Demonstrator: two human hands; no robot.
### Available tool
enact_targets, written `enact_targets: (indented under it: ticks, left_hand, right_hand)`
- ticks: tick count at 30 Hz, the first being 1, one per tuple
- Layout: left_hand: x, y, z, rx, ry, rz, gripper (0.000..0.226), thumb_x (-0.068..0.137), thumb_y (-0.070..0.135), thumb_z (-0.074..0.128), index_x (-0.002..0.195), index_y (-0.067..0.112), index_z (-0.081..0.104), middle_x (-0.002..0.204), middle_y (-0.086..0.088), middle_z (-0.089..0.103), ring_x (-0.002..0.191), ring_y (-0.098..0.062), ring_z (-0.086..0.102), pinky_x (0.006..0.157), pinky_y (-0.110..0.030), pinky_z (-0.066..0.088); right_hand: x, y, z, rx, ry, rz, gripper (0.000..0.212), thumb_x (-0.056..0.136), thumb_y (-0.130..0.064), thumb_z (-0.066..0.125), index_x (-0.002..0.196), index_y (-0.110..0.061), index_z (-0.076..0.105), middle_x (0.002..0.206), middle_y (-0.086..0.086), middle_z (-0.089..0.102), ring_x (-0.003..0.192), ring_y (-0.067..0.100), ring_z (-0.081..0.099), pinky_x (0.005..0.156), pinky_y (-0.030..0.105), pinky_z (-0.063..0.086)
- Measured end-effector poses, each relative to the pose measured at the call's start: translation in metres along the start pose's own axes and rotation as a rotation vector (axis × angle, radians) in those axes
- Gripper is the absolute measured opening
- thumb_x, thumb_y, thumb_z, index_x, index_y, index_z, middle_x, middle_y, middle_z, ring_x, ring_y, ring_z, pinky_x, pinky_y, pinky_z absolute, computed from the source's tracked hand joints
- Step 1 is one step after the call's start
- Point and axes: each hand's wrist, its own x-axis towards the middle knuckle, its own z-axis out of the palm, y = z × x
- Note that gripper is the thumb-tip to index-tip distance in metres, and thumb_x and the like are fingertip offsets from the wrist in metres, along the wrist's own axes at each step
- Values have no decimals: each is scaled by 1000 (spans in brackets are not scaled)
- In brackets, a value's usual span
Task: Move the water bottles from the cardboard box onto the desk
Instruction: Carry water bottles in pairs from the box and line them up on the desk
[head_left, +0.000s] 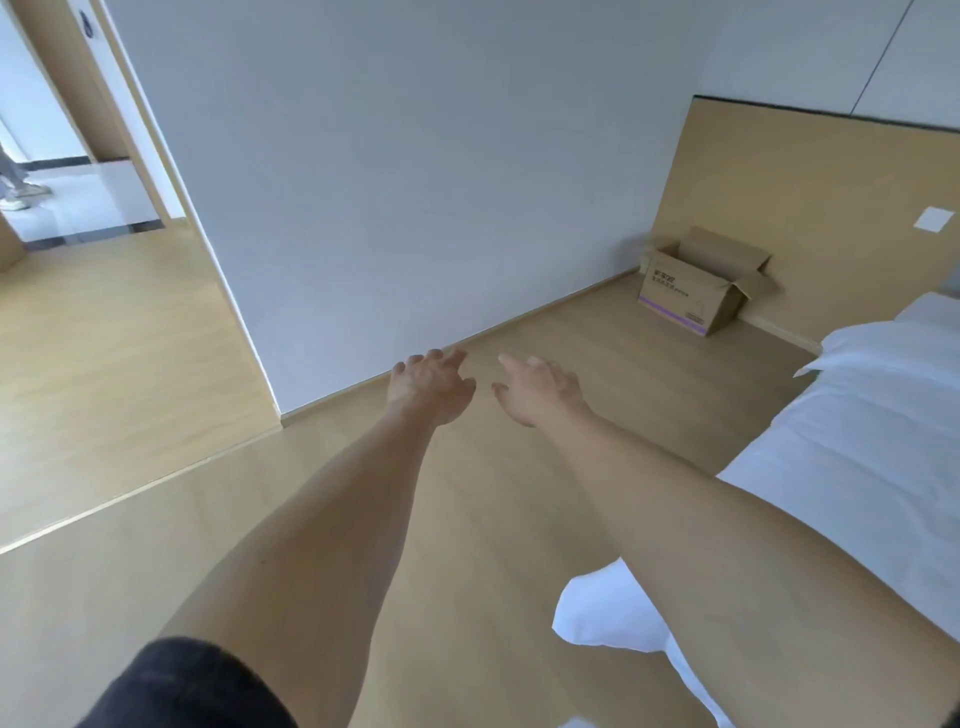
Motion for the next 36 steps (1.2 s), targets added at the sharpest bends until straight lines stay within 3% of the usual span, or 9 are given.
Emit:
enact_targets:
  ticks: [9, 16, 26, 36]
  left_hand:
    - [151, 3, 19, 37, -36, 59, 55, 101, 53, 35, 152, 33, 35, 148, -2, 47, 138, -27, 40, 111, -41, 28]
    - [301, 16, -3, 58, -38, 35, 56, 101, 53, 33, 153, 32, 34, 147, -3, 47, 137, -27, 40, 112, -41, 28]
    - [482, 98, -1, 40, -51, 149, 56, 101, 54, 33, 153, 32, 33, 148, -2, 46, 138, -26, 39, 113, -42, 28]
    - [667, 212, 31, 24, -73, 443, 55, 99, 56, 36, 148, 31, 39, 144, -3, 49, 135, -28, 42, 110, -41, 29]
  right_hand:
    - [151, 33, 10, 41, 0, 123, 50, 101, -51, 37, 147, -31, 38, 144, 11, 47, 134, 31, 43, 105, 46, 33]
    - [303, 71, -19, 82, 13, 120, 50, 101, -51, 36, 147, -31, 37, 140, 11, 49, 131, 30, 45, 103, 46, 34]
    - [453, 146, -60, 57, 67, 178, 53, 100, -53, 39, 149, -32, 35, 139, 9, 51, 130, 30, 45, 102, 45, 35]
    - [575, 268, -88, 57, 83, 468, 56, 101, -56, 38, 151, -34, 33, 149, 7, 44, 138, 28, 42, 107, 44, 33]
